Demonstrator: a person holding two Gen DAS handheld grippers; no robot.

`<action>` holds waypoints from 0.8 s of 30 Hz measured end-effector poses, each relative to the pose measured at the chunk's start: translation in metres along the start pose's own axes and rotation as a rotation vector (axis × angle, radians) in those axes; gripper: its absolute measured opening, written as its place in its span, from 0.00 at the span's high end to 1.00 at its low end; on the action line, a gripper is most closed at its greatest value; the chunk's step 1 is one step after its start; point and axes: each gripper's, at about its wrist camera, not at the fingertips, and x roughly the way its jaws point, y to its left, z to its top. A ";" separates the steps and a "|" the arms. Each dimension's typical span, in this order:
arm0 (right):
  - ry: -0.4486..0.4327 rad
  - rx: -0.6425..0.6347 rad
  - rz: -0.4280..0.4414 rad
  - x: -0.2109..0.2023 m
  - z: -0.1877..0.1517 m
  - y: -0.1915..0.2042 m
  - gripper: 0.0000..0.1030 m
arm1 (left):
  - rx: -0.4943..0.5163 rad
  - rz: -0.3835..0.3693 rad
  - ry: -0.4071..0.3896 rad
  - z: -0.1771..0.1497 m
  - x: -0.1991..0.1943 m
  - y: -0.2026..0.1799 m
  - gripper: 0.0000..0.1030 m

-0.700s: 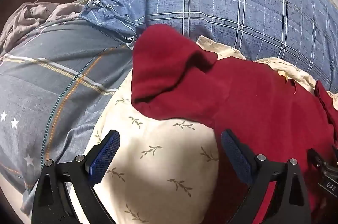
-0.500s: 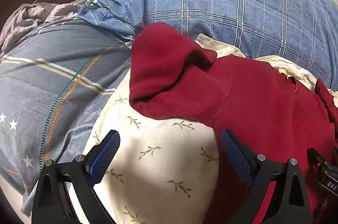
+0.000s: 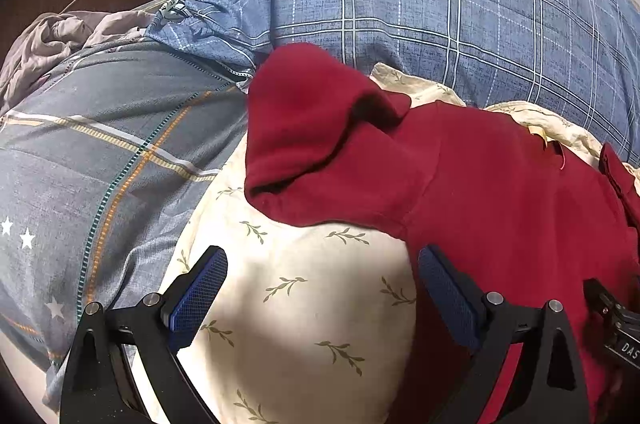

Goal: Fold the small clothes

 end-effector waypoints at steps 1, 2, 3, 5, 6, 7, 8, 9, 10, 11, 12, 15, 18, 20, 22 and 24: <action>-0.002 -0.004 0.003 0.001 0.000 -0.002 0.00 | 0.001 -0.002 -0.001 -0.001 0.000 0.001 0.06; 0.000 -0.007 0.000 0.001 0.000 -0.001 0.00 | 0.001 -0.001 -0.001 -0.001 0.000 0.001 0.06; 0.002 -0.008 -0.001 0.001 0.001 -0.001 0.00 | 0.001 0.000 0.000 -0.001 0.000 0.002 0.06; 0.005 -0.010 -0.005 0.002 0.000 0.000 0.00 | 0.002 -0.001 0.003 -0.001 0.001 0.002 0.06; 0.005 -0.012 -0.005 0.002 -0.001 0.000 0.00 | 0.003 -0.003 0.004 -0.001 0.002 0.002 0.06; 0.007 -0.013 -0.005 0.002 -0.001 -0.001 0.00 | 0.005 -0.005 0.004 -0.001 0.002 0.001 0.06; 0.006 -0.013 -0.005 0.003 -0.001 -0.001 0.00 | 0.006 -0.007 0.004 -0.001 0.002 0.001 0.06; 0.006 -0.014 -0.006 0.003 -0.001 -0.001 0.00 | 0.008 -0.010 0.004 -0.001 0.002 0.001 0.06; 0.004 -0.014 -0.005 0.003 -0.002 -0.001 0.00 | 0.010 -0.014 0.003 -0.001 0.002 0.001 0.06; 0.005 -0.015 -0.006 0.003 -0.002 -0.001 0.00 | 0.010 -0.017 0.003 -0.001 0.002 0.001 0.06; 0.003 -0.017 -0.007 0.003 -0.002 -0.001 0.00 | 0.011 -0.022 0.004 -0.001 0.002 0.001 0.06; 0.002 -0.022 -0.016 0.003 -0.003 0.000 0.00 | 0.020 -0.024 0.003 -0.002 0.002 -0.001 0.06; 0.001 -0.014 -0.005 0.003 -0.003 -0.001 0.00 | 0.026 -0.024 0.007 -0.003 0.003 -0.002 0.06; -0.004 -0.017 -0.007 0.003 -0.003 0.000 0.00 | 0.028 -0.024 0.008 -0.003 0.004 -0.002 0.06; 0.002 -0.002 0.013 0.003 -0.002 -0.001 0.00 | 0.029 -0.022 0.009 -0.003 0.004 -0.003 0.06; -0.002 -0.003 0.012 0.003 -0.002 -0.001 0.00 | 0.031 -0.020 0.011 -0.003 0.005 -0.004 0.06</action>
